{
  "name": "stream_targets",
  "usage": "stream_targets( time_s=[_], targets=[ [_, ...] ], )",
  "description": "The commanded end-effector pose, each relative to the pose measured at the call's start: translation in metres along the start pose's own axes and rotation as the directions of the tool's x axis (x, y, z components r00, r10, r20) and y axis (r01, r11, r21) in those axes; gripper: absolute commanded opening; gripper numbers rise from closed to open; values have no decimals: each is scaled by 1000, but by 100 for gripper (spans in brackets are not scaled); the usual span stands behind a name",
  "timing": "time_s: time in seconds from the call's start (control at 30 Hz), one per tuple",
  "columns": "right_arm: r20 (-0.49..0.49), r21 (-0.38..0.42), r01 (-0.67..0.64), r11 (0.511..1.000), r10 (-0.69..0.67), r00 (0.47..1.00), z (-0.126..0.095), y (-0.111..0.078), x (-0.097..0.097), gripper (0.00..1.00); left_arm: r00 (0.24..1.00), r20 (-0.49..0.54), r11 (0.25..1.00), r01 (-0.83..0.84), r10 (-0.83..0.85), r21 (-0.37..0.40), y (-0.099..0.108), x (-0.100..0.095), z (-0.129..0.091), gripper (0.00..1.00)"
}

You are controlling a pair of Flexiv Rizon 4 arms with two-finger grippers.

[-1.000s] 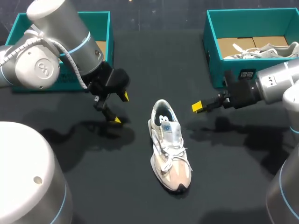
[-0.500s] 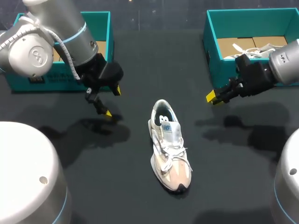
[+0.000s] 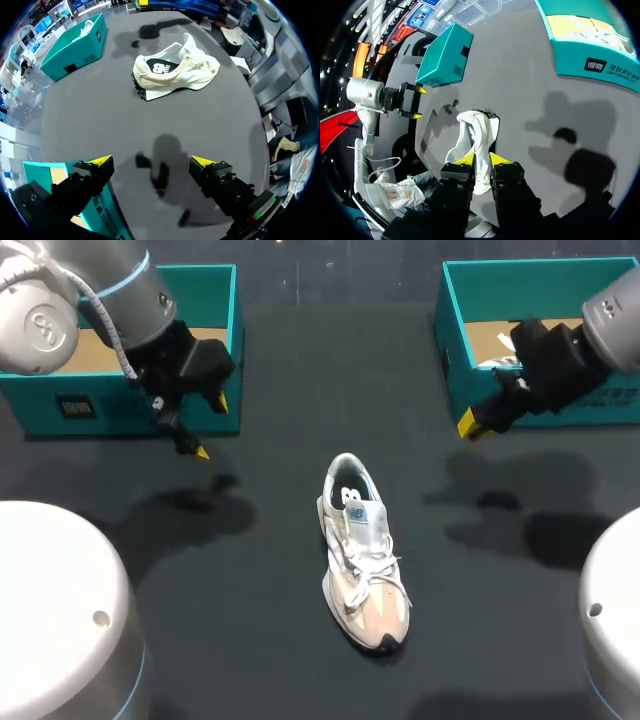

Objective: Take the shoe out of the shoebox, open the shoe tongue, remove and reinsert the insole, then place the shoe into the shoebox

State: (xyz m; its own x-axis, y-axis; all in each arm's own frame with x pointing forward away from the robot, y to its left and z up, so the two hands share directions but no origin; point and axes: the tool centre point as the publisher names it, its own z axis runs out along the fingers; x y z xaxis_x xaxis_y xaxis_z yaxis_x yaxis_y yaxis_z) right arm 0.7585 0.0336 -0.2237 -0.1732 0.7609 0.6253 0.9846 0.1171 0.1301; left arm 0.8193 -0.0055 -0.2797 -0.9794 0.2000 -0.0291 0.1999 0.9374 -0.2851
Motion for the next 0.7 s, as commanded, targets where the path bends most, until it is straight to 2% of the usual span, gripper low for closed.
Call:
stream_targets(
  time_s=[0.03,0.13,0.17,0.6,0.7],
  targets=[
    [245,-2,-21,1000,21,969,-6,-5,23,0,1000,-3,1000,-20,20,22,15,2,-20,100],
    [369,-11,-44,999,45,928,1,-7,39,0,999,-21,999,-45,45,7,22,-1,-28,100],
    [380,-26,-39,999,46,924,3,-9,46,0,999,-21,999,-45,45,7,22,-1,-28,100],
    [380,-26,-39,999,46,924,3,-9,46,0,999,-21,999,-45,45,7,22,-1,-28,100],
    [407,-21,-76,997,78,910,29,-5,62,0,991,-12,991,-136,136,8,33,-8,-42,100]
  ],
)
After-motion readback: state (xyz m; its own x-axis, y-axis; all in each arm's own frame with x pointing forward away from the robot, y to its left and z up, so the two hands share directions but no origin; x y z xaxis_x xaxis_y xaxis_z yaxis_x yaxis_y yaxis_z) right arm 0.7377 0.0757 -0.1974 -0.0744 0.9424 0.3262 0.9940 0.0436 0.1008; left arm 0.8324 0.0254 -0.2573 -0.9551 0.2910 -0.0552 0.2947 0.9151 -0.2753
